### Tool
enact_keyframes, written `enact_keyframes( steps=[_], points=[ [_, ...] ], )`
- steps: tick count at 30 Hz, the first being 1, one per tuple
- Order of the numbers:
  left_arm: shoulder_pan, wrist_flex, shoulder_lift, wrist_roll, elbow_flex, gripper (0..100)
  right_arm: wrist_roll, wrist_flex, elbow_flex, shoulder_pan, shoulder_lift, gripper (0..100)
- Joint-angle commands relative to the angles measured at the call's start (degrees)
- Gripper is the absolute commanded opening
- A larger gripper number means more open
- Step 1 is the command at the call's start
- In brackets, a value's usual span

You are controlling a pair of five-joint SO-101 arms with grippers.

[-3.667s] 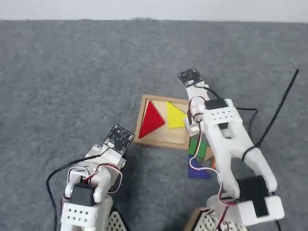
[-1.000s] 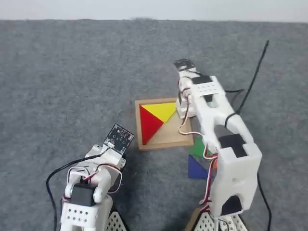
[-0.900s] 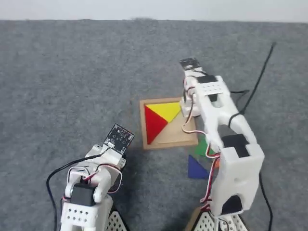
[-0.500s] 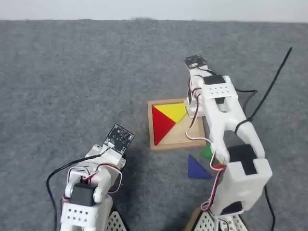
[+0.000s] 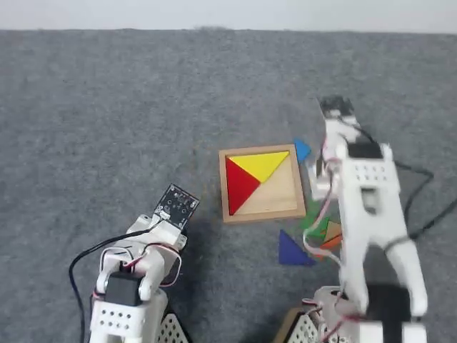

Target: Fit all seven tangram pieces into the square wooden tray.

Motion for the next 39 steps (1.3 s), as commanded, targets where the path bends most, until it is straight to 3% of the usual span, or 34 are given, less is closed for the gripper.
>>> enact_keyframes(
  steps=[1,5,10,15,20,25,27,33,39],
  points=[
    [-0.4,-0.1,-0.6,-0.5,-0.7,10,4.0,0.1,7.1,0.8,-6.5,14.9],
    [-0.4,-0.1,-0.6,-0.5,-0.7,10,11.3,3.6,10.0,0.9,-6.1,17.3],
    [-0.4,-0.1,-0.6,-0.5,-0.7,10,13.9,7.6,10.0,0.7,-6.6,18.7],
    [-0.4,-0.1,-0.6,-0.5,-0.7,10,21.1,10.7,10.2,0.7,-6.4,18.5],
    [-0.4,-0.1,-0.6,-0.5,-0.7,10,38.4,11.6,8.7,0.9,-6.7,18.4],
    [-0.4,-0.1,-0.6,-0.5,-0.7,10,63.4,11.5,8.2,1.5,-6.1,18.4],
    [-0.4,-0.1,-0.6,-0.5,-0.7,10,69.5,10.9,8.2,2.8,-6.1,18.4],
    [-0.4,-0.1,-0.6,-0.5,-0.7,10,75.1,3.6,9.9,7.9,-6.0,18.4],
    [-0.4,-0.1,-0.6,-0.5,-0.7,10,79.4,-2.3,16.7,7.8,-6.0,18.4]
  ],
)
